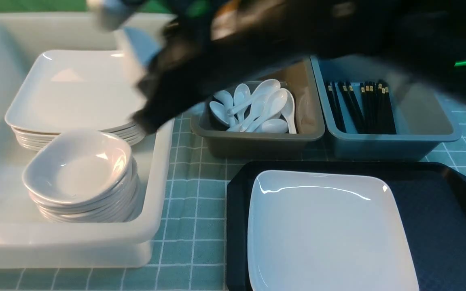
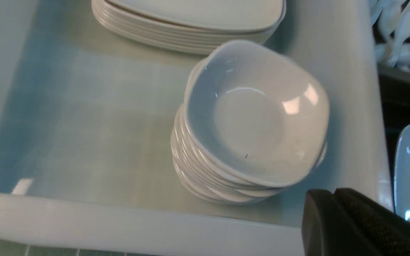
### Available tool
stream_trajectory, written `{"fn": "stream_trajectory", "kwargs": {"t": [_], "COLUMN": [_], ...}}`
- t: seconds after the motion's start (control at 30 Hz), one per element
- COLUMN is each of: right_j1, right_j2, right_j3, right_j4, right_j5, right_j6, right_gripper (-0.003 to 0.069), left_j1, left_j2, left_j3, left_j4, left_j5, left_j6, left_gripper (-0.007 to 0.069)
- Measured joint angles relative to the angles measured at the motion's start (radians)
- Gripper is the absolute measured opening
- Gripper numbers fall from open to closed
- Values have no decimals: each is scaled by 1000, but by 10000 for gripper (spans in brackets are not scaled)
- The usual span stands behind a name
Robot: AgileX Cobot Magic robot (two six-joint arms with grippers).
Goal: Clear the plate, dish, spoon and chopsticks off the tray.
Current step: Use the right arm to put the small plate into the large storage box on the left, then use the right arm to move the plate from left to right
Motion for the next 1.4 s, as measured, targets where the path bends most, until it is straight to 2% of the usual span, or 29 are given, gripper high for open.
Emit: {"fn": "stream_trajectory", "kwargs": {"t": [0.13, 0.4, 0.53, 0.57, 0.6, 0.63, 0.67, 0.7, 0.77, 0.87, 0.93, 1.0, 1.07, 1.1, 1.13, 1.17, 1.2, 1.23, 1.27, 1.3, 1.37, 1.4], "right_j1": [68, 110, 115, 115, 115, 116, 117, 118, 123, 125, 124, 121, 100, 82, 56, 11, -71, -71, -180, -209, -414, -429], "right_j2": [144, 257, 272, 277, 277, 279, 279, 279, 277, 249, 203, 175, 106, 75, 54, 13, -29, -37, -98, -113, -216, -222], "right_j3": [-134, -173, -175, -175, -175, -176, -176, -176, -182, -201, -236, -250, -261, -259, -248, -229, -187, -180, -120, -88, 72, 100], "right_j4": [4, -12, -14, -14, -13, -8, -8, -8, -7, -5, -32, -67, -234, -300, -360, -411, -442, -442, -430, -422, -348, -343], "right_j5": [23, 36, 31, 31, 32, 38, 41, 42, 64, 142, 277, 346, 508, 552, 572, 572, 572, 572, 572, 572, 570, 570], "right_j6": [-19, -94, -105, -106, -106, -106, -104, -103, -65, 6, 70, 112, 214, 248, 276, 325, 365, 365, 392, 395, 414, 415], "right_gripper": [58, 60, 110, 167, 176, 269, 321, 342, 447, 524, 538, 519, 393, 295, 230, 131, 74, 67, 34, 29, 20, 21], "left_j1": [0, 0, 0, 0, 0, 0, 0, 0, 0, 0, 0, 0, 0, 0, 0, 0, 0, 0, 0, 0, 0, 0], "left_j2": [-65, -99, -99, -99, -99, -99, -99, -99, -99, -99, -99, -99, -99, -98, -96, -92, -83, -82, -62, -60, -24, -19], "left_j3": [0, 0, 0, 0, 0, 0, 0, 0, 0, 0, 0, 0, 0, 0, 0, 0, 0, 0, 0, 0, 0, 0], "left_j4": [35, 81, 82, 82, 82, 82, 82, 82, 82, 82, 81, 76, 43, 24, -2, -22, -56, -56, -99, -99, -150, -154], "left_j5": [54, 110, 110, 110, 110, 110, 110, 110, 110, 110, 115, 117, 117, 117, 116, 114, 117, 117, 118, 118, 118, 118], "left_j6": [-18, -28, -29, -29, -29, -29, -29, -29, -29, -29, -29, -23, 6, 22, 40, 55, 80, 83, 121, 126, 184, 186], "left_gripper": [10, 10, 10, 10, 10, 10, 10, 10, 10, 10, 10, 10, 10, 10, 10, 10, 10, 10, 10, 10, 10, 10]}}
